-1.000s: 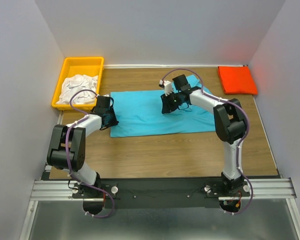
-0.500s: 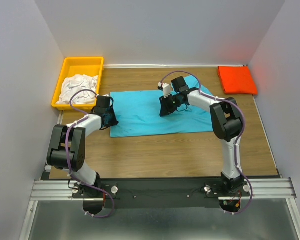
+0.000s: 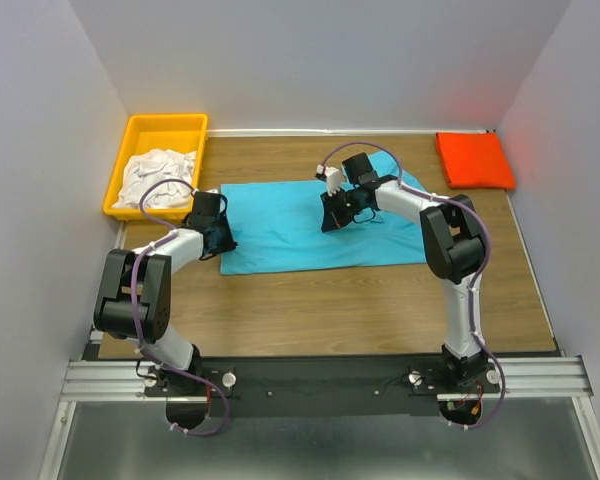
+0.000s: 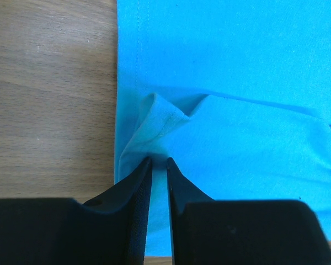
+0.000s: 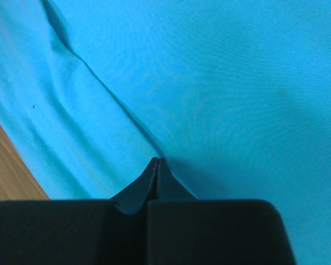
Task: Fold and stack the t-shirts
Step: Fold the tshirt
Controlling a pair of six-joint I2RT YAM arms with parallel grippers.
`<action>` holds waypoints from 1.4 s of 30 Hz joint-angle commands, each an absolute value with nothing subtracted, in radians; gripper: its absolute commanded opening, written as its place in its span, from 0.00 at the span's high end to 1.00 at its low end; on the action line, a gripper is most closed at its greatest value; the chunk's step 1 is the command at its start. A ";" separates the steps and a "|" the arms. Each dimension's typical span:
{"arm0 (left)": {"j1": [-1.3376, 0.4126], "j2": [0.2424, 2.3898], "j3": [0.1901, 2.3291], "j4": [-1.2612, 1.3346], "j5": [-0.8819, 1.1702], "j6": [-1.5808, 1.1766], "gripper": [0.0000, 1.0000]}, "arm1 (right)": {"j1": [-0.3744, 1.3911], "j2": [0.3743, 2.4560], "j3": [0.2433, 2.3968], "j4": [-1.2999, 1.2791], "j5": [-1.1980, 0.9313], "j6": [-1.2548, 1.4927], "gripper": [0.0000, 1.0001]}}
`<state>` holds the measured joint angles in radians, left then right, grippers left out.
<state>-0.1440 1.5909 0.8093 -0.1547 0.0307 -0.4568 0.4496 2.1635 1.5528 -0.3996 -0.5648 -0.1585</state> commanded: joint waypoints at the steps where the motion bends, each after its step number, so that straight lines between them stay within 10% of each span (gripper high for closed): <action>1: -0.137 1.612 0.773 -0.222 -0.023 -0.443 0.75 | 0.443 2.154 1.585 -0.416 -0.517 -0.166 0.99; 17: -0.137 1.620 0.773 -0.227 -0.032 -0.448 0.75 | 0.434 2.169 1.620 -0.413 -0.480 -0.155 0.99; 22: -0.137 1.614 0.782 -0.227 -0.029 -0.448 0.74 | 0.434 2.157 1.625 -0.414 -0.454 -0.138 0.68; 42: -0.138 1.322 0.807 -0.132 -0.005 -0.399 0.59 | 0.229 1.815 1.226 -0.252 -0.083 0.484 0.38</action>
<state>-0.1432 1.3891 0.8093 -0.1738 0.0151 -0.4328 0.2253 1.8439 1.3197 -0.3038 -0.1574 0.3019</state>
